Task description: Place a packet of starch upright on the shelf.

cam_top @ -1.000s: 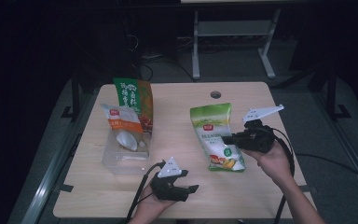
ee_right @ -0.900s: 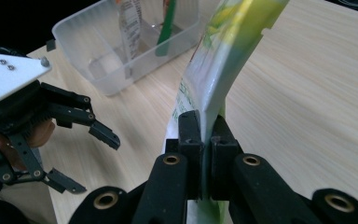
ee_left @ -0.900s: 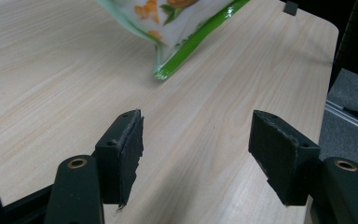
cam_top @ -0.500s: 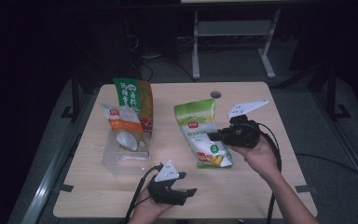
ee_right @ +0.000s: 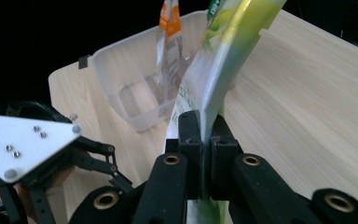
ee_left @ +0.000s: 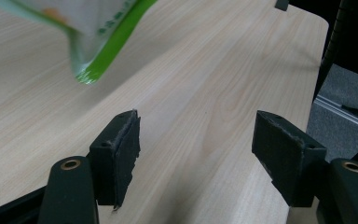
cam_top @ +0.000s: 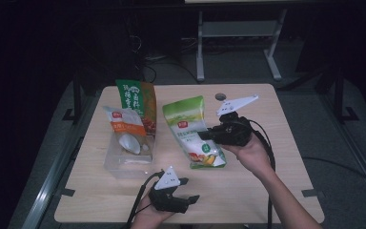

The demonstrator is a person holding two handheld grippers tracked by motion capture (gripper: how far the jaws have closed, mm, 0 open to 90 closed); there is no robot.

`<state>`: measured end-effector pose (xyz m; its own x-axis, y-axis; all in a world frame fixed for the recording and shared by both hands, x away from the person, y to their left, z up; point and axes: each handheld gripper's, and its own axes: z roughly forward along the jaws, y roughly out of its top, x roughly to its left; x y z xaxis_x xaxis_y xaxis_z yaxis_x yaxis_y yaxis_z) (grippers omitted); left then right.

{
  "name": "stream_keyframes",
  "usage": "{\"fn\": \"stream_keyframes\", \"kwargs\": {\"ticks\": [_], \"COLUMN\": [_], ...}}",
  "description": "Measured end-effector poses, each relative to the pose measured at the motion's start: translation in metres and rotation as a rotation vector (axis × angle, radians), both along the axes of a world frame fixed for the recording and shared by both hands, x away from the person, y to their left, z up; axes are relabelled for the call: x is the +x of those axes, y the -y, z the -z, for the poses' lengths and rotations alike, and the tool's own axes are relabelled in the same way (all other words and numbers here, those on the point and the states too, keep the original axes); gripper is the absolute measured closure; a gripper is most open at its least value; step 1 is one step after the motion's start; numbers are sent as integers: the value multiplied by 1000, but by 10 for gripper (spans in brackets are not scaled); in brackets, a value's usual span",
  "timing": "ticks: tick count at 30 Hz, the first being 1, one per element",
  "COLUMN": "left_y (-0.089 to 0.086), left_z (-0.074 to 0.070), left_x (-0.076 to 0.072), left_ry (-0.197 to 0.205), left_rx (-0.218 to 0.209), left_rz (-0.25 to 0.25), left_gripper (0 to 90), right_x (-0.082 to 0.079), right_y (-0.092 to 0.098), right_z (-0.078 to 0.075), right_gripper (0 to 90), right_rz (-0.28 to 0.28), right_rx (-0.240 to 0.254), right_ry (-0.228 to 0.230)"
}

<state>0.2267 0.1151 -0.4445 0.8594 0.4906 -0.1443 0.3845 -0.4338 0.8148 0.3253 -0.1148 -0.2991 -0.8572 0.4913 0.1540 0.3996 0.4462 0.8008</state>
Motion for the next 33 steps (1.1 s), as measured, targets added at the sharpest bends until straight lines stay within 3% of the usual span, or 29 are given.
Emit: {"fn": "stream_keyframes", "kwargs": {"ticks": [7, 13, 14, 16, 20, 33], "left_y": [4, 5, 6, 6, 6, 8], "left_z": [0, -1, 0, -1, -1, 0], "left_x": [-4, -8, -9, -9, -10, -11], "left_ry": [-1, 10, 5, 12, 11, 8], "left_rx": [-22, -10, -28, -11, -18, -31], "left_rz": [3, 24, 14, 26, 23, 26], "left_gripper": [311, 310, 310, 310, 308, 308], "right_x": [1, 5, 5, 5, 5, 4], "right_y": [-18, -35, -37, -42, -50, -62], "right_z": [-7, -11, -12, -14, -20, -35], "right_gripper": [866, 867, 867, 867, 868, 868], "right_rz": [-28, -68, -74, -79, -94, -115], "right_rx": [-2, -7, -4, 2, 3, 26], "right_ry": [13, 37, 42, 43, 58, 73]}}
